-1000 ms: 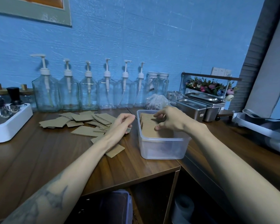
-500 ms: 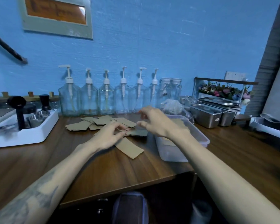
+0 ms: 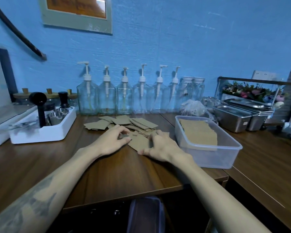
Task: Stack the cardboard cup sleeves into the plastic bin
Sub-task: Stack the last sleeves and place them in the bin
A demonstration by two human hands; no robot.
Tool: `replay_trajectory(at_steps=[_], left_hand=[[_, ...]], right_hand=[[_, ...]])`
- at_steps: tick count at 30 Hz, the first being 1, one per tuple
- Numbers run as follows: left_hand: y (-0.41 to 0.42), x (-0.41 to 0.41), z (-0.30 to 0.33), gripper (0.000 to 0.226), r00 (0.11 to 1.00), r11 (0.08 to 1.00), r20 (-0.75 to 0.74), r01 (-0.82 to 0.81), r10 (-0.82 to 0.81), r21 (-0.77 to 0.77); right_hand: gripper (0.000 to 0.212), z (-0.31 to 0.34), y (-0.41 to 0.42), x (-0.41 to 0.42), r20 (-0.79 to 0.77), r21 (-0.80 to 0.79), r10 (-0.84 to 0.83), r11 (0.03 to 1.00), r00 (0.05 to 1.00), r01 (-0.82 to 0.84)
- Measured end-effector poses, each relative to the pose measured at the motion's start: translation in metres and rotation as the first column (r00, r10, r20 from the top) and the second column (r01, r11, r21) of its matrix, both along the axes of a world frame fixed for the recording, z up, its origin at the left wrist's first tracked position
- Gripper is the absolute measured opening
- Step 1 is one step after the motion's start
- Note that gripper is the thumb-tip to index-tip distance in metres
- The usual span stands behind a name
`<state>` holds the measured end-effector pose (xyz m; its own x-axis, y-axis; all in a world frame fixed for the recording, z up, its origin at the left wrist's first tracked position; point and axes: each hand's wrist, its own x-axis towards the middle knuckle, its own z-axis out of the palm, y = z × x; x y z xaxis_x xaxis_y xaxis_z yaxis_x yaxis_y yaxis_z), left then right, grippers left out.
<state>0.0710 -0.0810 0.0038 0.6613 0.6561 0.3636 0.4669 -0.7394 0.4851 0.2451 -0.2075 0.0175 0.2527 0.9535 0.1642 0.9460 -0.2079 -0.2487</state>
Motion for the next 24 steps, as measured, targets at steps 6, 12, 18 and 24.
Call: replay_trajectory(at_steps=[6, 12, 18, 24], left_hand=[[0.002, -0.013, 0.002, 0.038, 0.967, 0.944, 0.246, 0.144, -0.071, -0.297], [0.004, -0.013, 0.007, 0.045, 0.945, 0.918, 0.327, 0.14, -0.013, -0.37], [0.019, -0.026, 0.003, 0.031, 0.965, 0.963, 0.26, 0.086, -0.017, -0.255], [0.029, -0.038, -0.002, 0.031, 0.953, 0.966, 0.303, 0.075, 0.003, -0.246]], right_hand=[[0.031, 0.006, 0.017, 0.0, -0.341, 0.232, 0.218, 0.962, 0.915, -0.143], [0.029, 0.015, 0.042, -0.006, -0.35, 0.369, 0.312, 0.913, 0.883, -0.177], [0.025, 0.0, 0.06, -0.007, -0.378, 0.346, 0.353, 0.911, 0.856, -0.223], [0.01, 0.0, 0.068, 0.003, -0.448, 0.443, 0.314, 0.891, 0.837, -0.097]])
